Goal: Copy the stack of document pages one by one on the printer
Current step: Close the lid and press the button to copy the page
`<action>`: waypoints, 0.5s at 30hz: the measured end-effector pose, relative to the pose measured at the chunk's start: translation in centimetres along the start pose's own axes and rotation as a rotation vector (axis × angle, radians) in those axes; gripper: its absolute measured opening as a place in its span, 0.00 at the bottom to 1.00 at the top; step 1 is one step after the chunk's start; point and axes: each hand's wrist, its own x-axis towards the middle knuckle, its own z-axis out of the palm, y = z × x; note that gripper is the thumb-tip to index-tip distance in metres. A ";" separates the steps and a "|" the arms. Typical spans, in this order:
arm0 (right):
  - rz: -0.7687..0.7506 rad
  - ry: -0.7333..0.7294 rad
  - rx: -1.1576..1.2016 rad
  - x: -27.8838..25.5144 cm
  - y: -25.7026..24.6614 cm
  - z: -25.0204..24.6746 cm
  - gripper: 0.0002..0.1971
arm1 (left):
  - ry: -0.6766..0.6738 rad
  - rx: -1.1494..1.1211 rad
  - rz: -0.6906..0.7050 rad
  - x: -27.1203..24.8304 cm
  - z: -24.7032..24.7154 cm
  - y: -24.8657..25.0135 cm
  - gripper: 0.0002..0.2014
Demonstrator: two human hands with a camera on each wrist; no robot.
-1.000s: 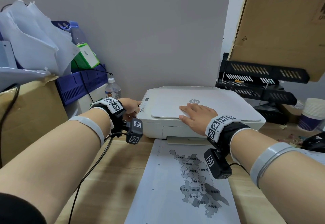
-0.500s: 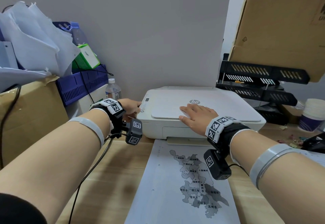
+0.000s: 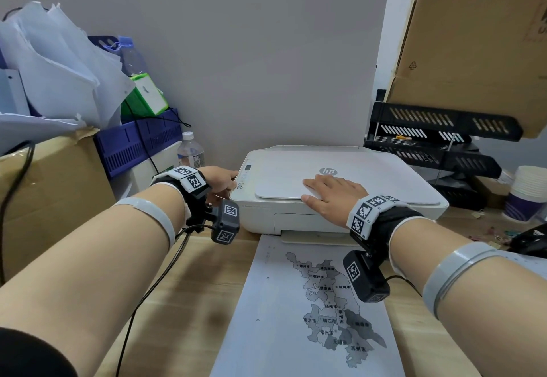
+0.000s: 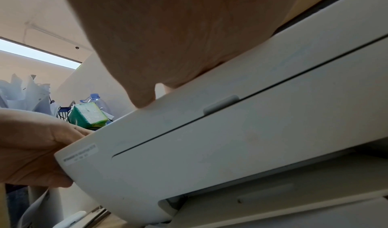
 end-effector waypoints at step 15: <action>-0.060 -0.062 0.075 0.2 0.0 -1.8 0.29 | 0.123 0.015 0.041 -3.4 0.9 1.0 0.18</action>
